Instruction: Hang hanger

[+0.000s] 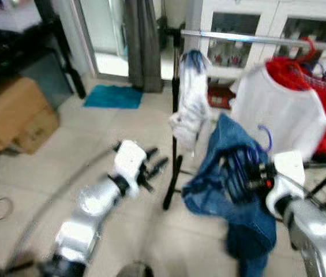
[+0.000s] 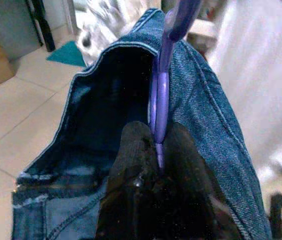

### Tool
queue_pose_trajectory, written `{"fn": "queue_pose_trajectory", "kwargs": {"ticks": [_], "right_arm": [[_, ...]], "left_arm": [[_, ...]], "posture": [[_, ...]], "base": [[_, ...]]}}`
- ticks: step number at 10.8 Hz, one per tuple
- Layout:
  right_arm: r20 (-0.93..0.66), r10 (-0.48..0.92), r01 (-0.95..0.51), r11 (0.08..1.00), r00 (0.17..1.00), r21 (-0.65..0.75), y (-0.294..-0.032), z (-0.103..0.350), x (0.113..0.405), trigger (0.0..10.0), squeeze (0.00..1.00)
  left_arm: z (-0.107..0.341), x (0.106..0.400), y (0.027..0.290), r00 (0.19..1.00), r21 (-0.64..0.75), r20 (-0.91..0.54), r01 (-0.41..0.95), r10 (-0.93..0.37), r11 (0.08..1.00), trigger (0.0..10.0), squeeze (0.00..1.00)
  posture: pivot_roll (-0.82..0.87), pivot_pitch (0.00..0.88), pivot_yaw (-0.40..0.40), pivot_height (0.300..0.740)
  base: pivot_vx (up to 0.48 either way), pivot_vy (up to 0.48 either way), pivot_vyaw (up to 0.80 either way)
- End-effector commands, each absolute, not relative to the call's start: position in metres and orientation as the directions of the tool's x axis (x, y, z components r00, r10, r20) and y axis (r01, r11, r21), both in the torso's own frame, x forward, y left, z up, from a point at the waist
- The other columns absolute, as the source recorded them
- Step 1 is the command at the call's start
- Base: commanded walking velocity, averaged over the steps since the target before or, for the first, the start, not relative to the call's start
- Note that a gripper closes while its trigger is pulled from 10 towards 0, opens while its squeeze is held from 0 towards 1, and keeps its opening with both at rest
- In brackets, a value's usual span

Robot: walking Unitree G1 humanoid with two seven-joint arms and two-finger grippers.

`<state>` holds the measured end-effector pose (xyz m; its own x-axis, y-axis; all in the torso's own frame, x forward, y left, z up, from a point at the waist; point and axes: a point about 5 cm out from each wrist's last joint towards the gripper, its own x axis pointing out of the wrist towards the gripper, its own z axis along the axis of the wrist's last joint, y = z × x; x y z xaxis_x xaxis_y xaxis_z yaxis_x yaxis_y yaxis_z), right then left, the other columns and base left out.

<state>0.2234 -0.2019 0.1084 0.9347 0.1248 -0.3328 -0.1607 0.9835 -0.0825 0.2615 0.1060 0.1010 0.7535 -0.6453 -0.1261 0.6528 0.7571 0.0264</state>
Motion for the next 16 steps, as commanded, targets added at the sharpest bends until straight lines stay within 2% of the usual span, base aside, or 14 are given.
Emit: {"fn": "queue_pose_trajectory", "kwargs": {"ticks": [1,4,13,16], "right_arm": [[-0.296,0.118,-0.151,0.984,0.948,-0.093,-0.2,0.113,0.222,0.0,0.0],[-0.322,0.091,-0.123,0.989,0.942,-0.081,-0.196,0.104,0.212,0.0,0.0],[-0.344,0.116,-0.153,0.985,0.932,-0.085,-0.185,0.094,0.216,0.0,0.0],[-0.344,0.122,-0.161,0.983,0.931,-0.088,-0.185,0.093,0.218,0.0,0.0]], "left_arm": [[0.1,0.264,0.114,0.784,0.023,-0.119,0.615,-0.609,0.788,10.0,0.0],[0.088,0.252,0.125,0.824,0.008,-0.138,0.555,-0.549,0.832,10.0,0.0],[0.084,0.246,0.126,0.848,0.0,-0.138,0.517,-0.512,0.856,10.0,0.0],[0.083,0.247,0.127,0.852,-0.009,-0.142,0.509,-0.505,0.861,10.0,0.0]], "posture": [[-0.07,0.0,0.01,0.74],[-0.06,0.0,-0.019,0.74],[-0.04,0.0,-0.04,0.74],[-0.03,0.0,-0.042,0.74]], "base": [[0.0,0.0,0.0],[0.0,0.0,0.0],[0.0,-0.48,0.0],[0.0,-0.127,0.0]]}}
